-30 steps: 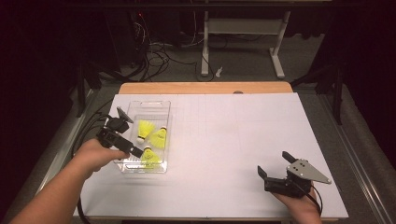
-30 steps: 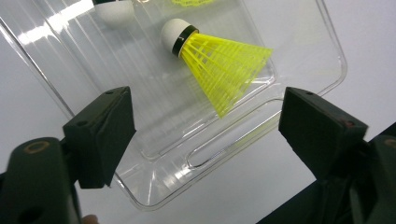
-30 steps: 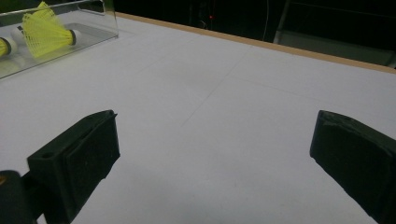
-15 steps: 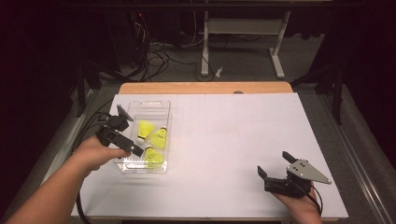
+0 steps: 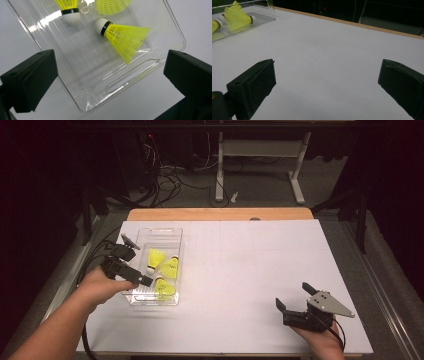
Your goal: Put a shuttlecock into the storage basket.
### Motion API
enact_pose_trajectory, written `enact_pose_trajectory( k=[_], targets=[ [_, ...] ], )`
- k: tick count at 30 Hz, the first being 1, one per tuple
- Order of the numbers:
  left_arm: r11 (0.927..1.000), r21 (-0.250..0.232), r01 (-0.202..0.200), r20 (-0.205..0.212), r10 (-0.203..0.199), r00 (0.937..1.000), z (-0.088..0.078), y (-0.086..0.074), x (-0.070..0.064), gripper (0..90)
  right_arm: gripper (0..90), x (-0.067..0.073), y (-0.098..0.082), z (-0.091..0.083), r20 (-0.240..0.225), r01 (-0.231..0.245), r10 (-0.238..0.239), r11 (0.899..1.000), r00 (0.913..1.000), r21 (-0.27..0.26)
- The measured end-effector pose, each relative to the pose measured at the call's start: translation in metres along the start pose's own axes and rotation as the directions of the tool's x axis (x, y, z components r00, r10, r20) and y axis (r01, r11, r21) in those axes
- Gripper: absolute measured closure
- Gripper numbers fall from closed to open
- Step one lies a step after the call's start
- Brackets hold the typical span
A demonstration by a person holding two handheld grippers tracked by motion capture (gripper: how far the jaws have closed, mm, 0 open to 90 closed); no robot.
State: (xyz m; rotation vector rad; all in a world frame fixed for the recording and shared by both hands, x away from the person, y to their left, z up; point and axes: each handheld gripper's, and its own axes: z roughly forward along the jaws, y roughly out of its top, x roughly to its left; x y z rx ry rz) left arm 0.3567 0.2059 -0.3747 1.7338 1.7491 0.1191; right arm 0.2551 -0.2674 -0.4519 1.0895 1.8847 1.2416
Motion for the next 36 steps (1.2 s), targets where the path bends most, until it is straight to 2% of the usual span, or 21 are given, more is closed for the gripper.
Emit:
enact_pose_trajectory(
  k=[3, 4, 5, 8, 12, 16, 18, 20, 23, 25, 27, 28, 31, 32, 34, 36],
  targets=[
    [0.9994, -0.032, 0.01, 0.035, -0.009, 0.9994, 0.0, -0.004, 0.003, 0.7, 1.9, 0.0, 0.0, 0.0, -0.001, -0.002, 0.002, 1.0, 1.0, 0.0],
    [0.9983, 0.02, -0.055, 0.052, 0.053, 0.9972, -0.004, -0.006, 0.008, 0.7, 1.9, 0.0, 0.0, 0.0, 0.0, 0.0, 0.0, 1.0, 1.0, 0.001],
    [0.9989, -0.044, 0.015, 0.051, -0.013, 0.9986, 0.001, -0.008, 0.005, 0.7, 1.9, 0.0, 0.0, 0.0, 0.0, 0.001, -0.001, 1.0, 1.0, 0.001],
    [0.9966, -0.078, 0.026, 0.083, -0.019, 0.9964, 0.003, -0.013, 0.008, 0.7, 1.9, 0.001, 0.0, 0.0, 0.0, 0.0, 0.0, 1.0, 1.0, 0.001],
    [0.9912, -0.13, 0.024, 0.122, -0.008, 0.9925, 0.001, -0.021, 0.012, 0.7, 1.9, 0.001, 0.0, -0.001, 0.004, 0.0, 0.0, 1.0, 1.0, -0.001],
    [0.9795, -0.2, 0.025, 0.153, 0.006, 0.9882, -0.003, -0.026, 0.017, 0.7, 1.9, 0.001, -0.001, 0.0, 0.005, 0.001, -0.001, 1.0, 1.0, 0.001],
    [0.9712, -0.234, 0.046, 0.187, -0.001, 0.9823, -0.004, -0.027, 0.019, 0.7, 1.9, 0.001, -0.001, -0.001, 0.004, 0.003, -0.003, 1.0, 1.0, 0.003],
    [0.9591, -0.277, 0.061, 0.212, -0.001, 0.9773, -0.004, -0.03, 0.022, 0.7, 1.9, 0.002, -0.001, -0.001, 0.005, 0.005, -0.005, 1.0, 1.0, 0.001],
    [0.9454, -0.317, 0.076, 0.231, -0.001, 0.9728, -0.003, -0.036, 0.028, 0.7, 1.9, 0.001, -0.001, -0.001, 0.007, 0.001, -0.001, 1.0, 1.0, 0.002],
    [0.9372, -0.341, 0.075, 0.23, 0.006, 0.9731, -0.002, -0.041, 0.032, 1.1, 1.9, 0.001, -0.001, -0.001, 0.008, 0.002, -0.002, 1.0, 1.0, 0.004],
    [0.9264, -0.364, 0.096, 0.258, 0.001, 0.9662, -0.003, -0.045, 0.036, 1.1, 1.9, 0.002, -0.001, 0.0, 0.008, 0.004, -0.004, 1.0, 1.0, 0.008],
    [0.9195, -0.38, 0.1, 0.261, 0.003, 0.9653, -0.004, -0.047, 0.038, 1.2, 1.9, 0.002, -0.001, 0.0, 0.007, 0.008, -0.008, 1.0, 0.9999, 0.009],
    [0.8972, -0.424, 0.123, 0.293, 0.008, 0.9561, -0.004, -0.054, 0.042, 1.6, 1.9, 0.002, -0.002, 0.0, 0.005, 0.012, -0.012, 1.0, 0.9999, 0.009],
    [0.8884, -0.443, 0.12, 0.293, 0.018, 0.9559, -0.003, -0.057, 0.042, 1.9, 1.9, 0.002, -0.002, 0.0, 0.005, 0.009, -0.009, 1.0, 0.9999, 0.01],
    [0.8733, -0.481, 0.076, 0.274, 0.067, 0.9596, -0.001, -0.065, 0.041, 1.9, 1.9, 0.002, -0.003, 0.001, 0.006, 0.007, -0.007, 1.0, 1.0, 0.01],
    [0.857, -0.508, 0.085, 0.287, 0.076, 0.9548, -0.001, -0.069, 0.041, 1.9, 1.9, 0.001, -0.003, 0.001, 0.005, 0.006, -0.006, 1.0, 1.0, 0.014]
  ],
)
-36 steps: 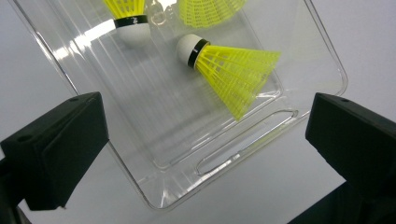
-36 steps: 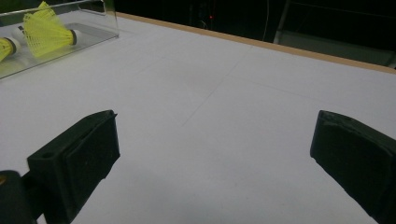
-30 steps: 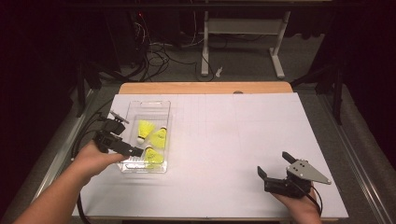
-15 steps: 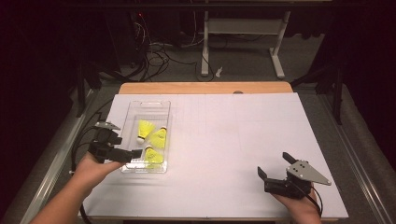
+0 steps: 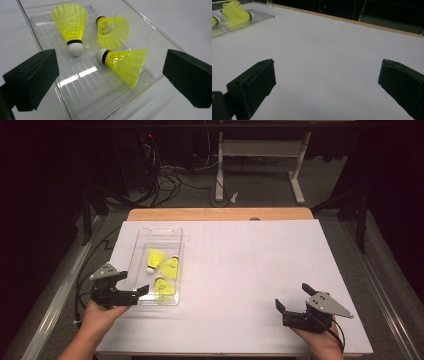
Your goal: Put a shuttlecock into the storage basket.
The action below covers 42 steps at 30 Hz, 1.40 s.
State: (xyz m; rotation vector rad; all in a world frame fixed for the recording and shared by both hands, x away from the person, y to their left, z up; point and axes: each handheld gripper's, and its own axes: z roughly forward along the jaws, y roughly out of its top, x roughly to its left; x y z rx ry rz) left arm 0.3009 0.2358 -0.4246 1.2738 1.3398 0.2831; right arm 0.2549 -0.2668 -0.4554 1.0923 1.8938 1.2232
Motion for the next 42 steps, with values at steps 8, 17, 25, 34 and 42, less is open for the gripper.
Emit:
enact_pose_trajectory(
  k=[8, 17, 25, 34, 42],
  targets=[
    [0.996, -0.088, 0.015, 0.043, -0.011, 0.999, -0.006, -0.014, 0.0, 1.9, 1.8, -0.002, -0.003, 0.003, 0.005, -0.007, 0.007, 1.0, 1.0, 0.011],
    [0.9907, -0.135, -0.021, 0.081, 0.032, 0.9962, -0.017, -0.022, 0.002, 2.3, 1.8, 0.002, -0.002, 0.004, -0.012, 0.009, -0.009, 1.0, 0.9999, -0.004],
    [0.9888, -0.146, -0.032, 0.114, 0.048, 0.9923, -0.021, -0.029, 0.004, 1.5, 1.8, 0.004, -0.004, 0.005, -0.027, -0.012, 0.011, 1.0, 0.9996, -0.01],
    [0.9862, -0.158, -0.049, 0.129, 0.07, 0.9892, -0.024, -0.033, 0.003, 0.6, 1.8, 0.005, -0.003, 0.007, -0.02, -0.007, 0.007, 1.0, 0.9998, -0.008],
    [0.9819, -0.173, -0.077, 0.131, 0.1, 0.9863, -0.026, -0.031, 0.001, 0.2, 1.8, 0.008, -0.002, 0.007, -0.027, 0.01, -0.01, 1.0, 0.9996, -0.009]
  ],
)
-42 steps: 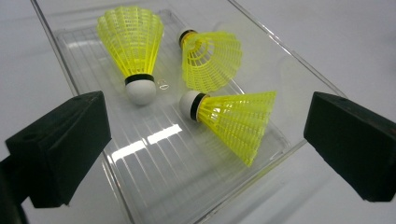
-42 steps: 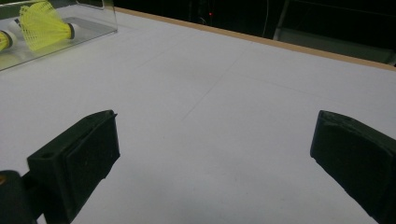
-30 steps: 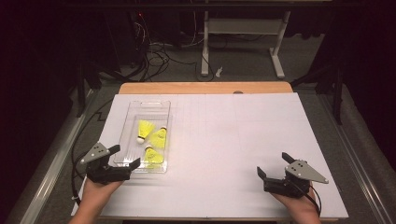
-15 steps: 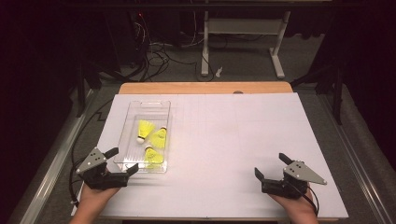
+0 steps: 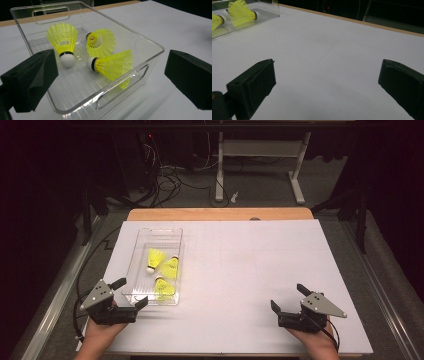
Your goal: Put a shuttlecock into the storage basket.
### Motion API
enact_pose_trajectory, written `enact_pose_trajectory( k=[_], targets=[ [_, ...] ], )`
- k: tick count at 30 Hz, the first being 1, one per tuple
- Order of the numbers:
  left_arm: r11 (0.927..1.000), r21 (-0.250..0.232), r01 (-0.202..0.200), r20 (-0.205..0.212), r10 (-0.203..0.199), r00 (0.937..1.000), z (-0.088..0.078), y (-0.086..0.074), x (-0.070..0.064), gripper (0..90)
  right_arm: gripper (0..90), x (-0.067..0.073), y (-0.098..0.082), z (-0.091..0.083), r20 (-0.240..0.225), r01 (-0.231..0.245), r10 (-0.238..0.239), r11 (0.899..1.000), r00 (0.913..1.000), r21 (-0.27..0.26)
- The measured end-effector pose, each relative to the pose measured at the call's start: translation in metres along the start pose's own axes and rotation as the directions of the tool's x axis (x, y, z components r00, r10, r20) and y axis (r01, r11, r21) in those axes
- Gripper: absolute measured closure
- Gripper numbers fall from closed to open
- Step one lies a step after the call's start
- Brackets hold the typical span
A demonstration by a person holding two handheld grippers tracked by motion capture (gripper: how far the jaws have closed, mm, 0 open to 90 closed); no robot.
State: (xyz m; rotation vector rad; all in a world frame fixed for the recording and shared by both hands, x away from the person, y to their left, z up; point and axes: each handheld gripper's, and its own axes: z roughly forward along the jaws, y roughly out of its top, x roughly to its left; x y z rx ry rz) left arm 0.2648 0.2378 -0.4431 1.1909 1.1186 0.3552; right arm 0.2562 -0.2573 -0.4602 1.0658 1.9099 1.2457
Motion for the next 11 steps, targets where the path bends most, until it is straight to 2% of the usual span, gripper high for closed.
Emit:
enact_pose_trajectory(
  k=[4, 11],
  targets=[
    [1.0, -0.005, -0.003, -0.011, 0.003, 0.9999, 0.0004, 0.0, 0.0, 0.1, 1.8, -0.0007, 0.0015, -0.0035, -0.004, -0.004, 0.004, 1.0, 1.0, -0.018],
    [0.9998, -0.019, -0.003, -0.006, 0.003, 1.0, -0.001, 0.0006, -0.0006, 0.1, 1.8, -0.0026, 0.0033, -0.0082, -0.003, -0.009, 0.009, 0.999, 1.0, -0.046]
  ],
)
